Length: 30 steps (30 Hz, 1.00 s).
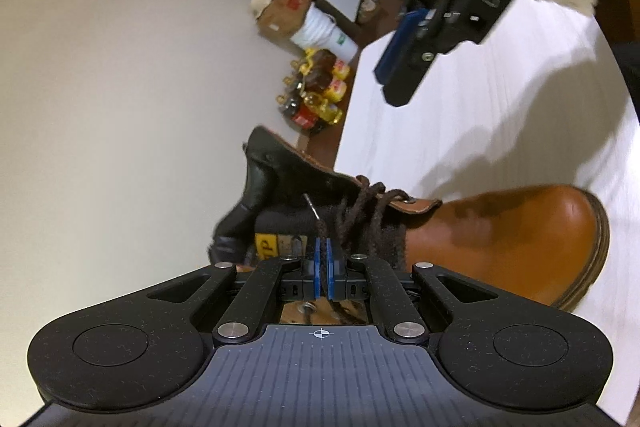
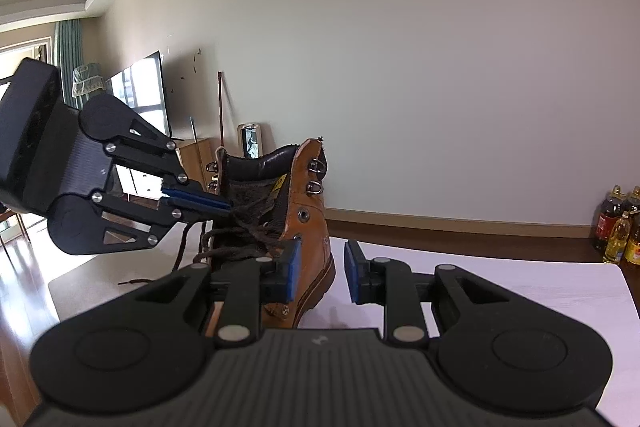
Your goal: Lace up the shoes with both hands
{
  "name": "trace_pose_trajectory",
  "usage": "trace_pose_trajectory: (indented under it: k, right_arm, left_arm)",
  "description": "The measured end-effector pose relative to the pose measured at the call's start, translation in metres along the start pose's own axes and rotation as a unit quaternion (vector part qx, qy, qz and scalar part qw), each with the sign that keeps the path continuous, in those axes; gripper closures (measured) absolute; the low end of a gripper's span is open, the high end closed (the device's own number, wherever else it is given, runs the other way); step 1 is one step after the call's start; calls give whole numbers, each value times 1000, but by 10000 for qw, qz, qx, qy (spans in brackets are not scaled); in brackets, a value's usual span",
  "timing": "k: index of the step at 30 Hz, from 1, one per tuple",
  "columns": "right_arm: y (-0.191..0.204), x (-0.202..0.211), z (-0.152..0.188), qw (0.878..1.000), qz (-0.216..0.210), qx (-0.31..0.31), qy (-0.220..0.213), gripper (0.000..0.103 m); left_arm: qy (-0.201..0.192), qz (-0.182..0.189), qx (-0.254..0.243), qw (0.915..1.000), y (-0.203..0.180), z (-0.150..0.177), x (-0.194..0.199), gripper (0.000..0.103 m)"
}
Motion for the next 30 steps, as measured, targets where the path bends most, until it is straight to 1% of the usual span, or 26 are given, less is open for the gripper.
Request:
trace_pose_trajectory:
  k: [3, 4, 8, 10, 11, 17, 21, 24, 30]
  right_arm:
    - [-4, -3, 0, 10000, -57, -45, -29, 75]
    - [-7, -5, 1, 9999, -72, -76, -35, 75]
    - [-12, -11, 2, 9996, -157, -213, -61, 75]
    - [-13, -11, 2, 9995, -202, -238, -75, 74]
    - [-14, -12, 3, 9994, -219, -246, -83, 73]
    - [-21, -13, 4, 9990, -268, -339, -138, 73]
    - [-22, -14, 4, 9989, -285, -332, -147, 73]
    - [-23, -16, 4, 9988, -297, -362, -160, 72]
    - [-22, -14, 4, 9988, -298, -351, -152, 71]
  left_arm:
    - [138, -54, -190, 9997, 3, 0, 1, 99]
    - [271, -57, -371, 9989, 2, -1, -3, 99]
    - [483, -10, -775, 9958, -4, -5, -14, 99]
    - [654, 2, -1116, 9916, -8, -9, -23, 99]
    - [690, 5, -1205, 9903, -8, -10, -26, 99]
    - [902, 49, -1561, 9836, -7, -11, -40, 99]
    - [995, 48, -1782, 9789, -9, -13, -45, 99]
    - [945, 90, -1821, 9787, -9, -17, -46, 99]
    - [912, 38, -2046, 9746, -11, -20, -50, 99]
Point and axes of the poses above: each gripper's, at about its wrist camera, not at the fingertips, and x roughly against the way its jaws point, y to its left, z to its underside, the point moved 6 cm from there along -x, roughly the way its jaws point, and after that the axes turned 13 degrees about z, right-handed, at the moved point
